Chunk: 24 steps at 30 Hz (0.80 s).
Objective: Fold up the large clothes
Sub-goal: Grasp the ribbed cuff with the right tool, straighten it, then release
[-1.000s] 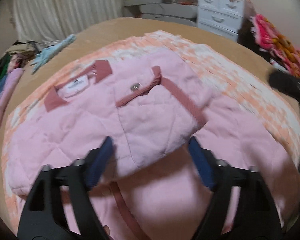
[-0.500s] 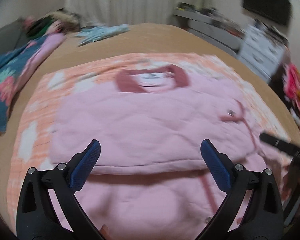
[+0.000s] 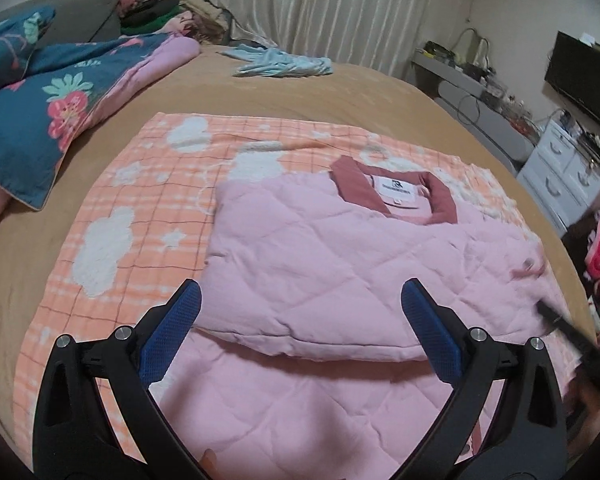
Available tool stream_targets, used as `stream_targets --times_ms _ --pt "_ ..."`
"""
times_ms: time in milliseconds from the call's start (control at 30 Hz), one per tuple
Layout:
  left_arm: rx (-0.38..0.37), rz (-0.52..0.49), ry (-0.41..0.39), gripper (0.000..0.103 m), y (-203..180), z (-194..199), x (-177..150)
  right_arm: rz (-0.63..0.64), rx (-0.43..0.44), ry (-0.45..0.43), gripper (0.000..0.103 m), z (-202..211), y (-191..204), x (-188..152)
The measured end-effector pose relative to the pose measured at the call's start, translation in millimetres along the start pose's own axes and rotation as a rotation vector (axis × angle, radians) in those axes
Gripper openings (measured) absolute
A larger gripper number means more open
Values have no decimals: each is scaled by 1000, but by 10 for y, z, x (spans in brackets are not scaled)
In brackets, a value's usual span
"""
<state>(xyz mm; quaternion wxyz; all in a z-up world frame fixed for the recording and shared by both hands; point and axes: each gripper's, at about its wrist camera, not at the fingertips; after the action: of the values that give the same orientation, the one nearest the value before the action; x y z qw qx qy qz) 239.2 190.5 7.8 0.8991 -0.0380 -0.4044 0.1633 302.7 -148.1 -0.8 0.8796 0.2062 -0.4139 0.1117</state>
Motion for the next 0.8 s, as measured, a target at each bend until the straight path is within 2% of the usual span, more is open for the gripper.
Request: stream_targets --times_ms 100,267,467,600,800 --pt "-3 24 2 94 46 -26 53 129 -3 -81 19 151 185 325" --pt "-30 20 0 94 -7 -111 156 203 -35 -107 19 102 154 555" --pt "-31 -34 34 94 -274 -364 226 106 -71 -24 19 -229 -112 376" --pt "-40 -28 73 94 -379 -524 220 67 -91 23 20 -390 -205 192" --pt "-55 -38 103 94 -540 -646 144 29 -102 61 36 -442 -317 68"
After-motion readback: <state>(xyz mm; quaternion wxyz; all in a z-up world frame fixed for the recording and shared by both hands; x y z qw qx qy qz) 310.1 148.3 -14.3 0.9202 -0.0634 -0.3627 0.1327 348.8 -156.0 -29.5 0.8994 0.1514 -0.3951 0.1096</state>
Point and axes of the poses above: each gripper's, at about its wrist camera, not at the fingertips, and z roughly against the way its jaws point, y to its left, x to its top, and after that the axes turned 2 degrees about -y, right-handed
